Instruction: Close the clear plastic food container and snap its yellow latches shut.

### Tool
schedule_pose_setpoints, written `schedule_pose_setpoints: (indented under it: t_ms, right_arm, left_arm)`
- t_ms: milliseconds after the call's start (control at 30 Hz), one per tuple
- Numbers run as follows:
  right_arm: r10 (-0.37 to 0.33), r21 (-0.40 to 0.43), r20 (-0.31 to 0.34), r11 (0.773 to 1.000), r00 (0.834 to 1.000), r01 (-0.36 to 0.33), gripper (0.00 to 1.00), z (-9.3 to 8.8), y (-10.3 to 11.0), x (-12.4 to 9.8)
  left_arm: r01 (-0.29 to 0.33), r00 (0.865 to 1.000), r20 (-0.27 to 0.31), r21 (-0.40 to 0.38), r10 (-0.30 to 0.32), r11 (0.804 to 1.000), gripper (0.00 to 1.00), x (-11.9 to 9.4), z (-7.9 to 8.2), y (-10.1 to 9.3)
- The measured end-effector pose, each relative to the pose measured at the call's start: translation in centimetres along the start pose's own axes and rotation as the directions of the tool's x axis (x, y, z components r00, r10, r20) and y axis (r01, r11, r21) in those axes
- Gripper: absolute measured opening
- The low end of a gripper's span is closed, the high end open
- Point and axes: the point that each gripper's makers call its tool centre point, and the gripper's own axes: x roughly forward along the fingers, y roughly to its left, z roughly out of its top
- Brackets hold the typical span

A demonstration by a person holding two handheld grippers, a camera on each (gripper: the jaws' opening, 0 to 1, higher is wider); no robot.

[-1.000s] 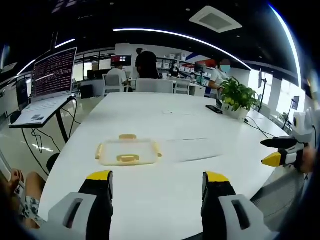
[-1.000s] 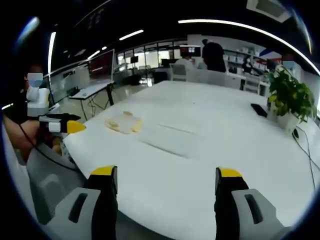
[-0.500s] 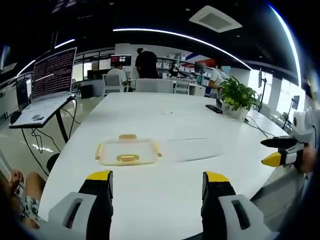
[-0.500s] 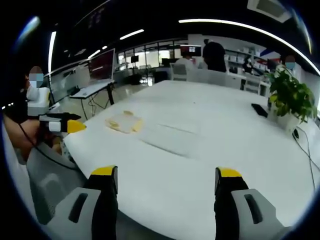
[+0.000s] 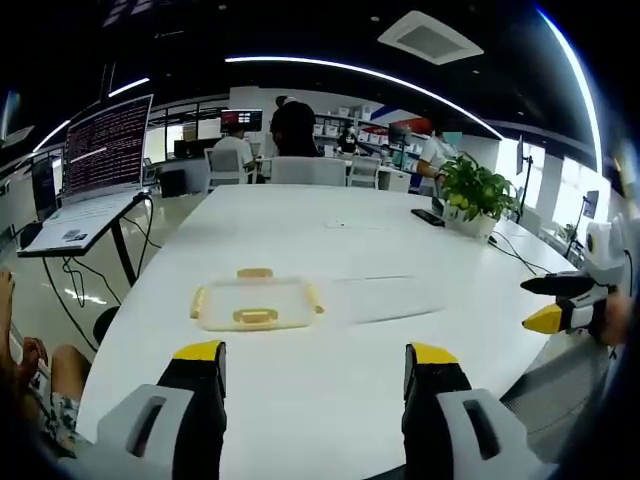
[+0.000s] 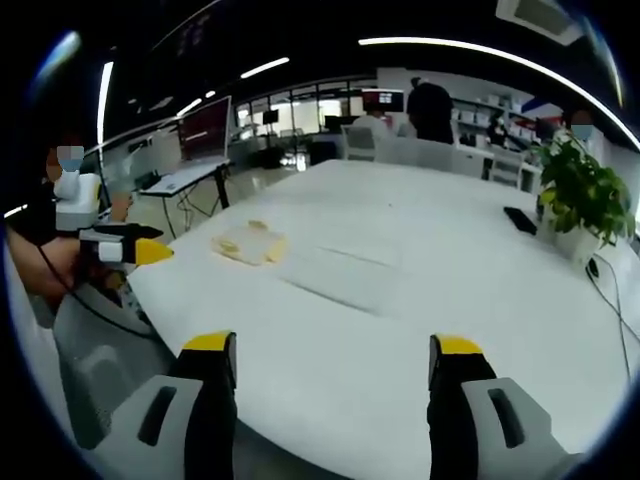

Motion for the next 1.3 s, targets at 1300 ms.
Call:
schedule_pose_setpoints:
  t_ms: [1300]
  right_arm:
    - [0.009,-0.017,-0.011,1.000,1.000,-0.009,0.75,-0.20,0.25,0.09]
  left_arm:
    - [0.004,1.000,-0.006,0.006,-0.004,1.000,0.68,0.10,-0.12,-0.09]
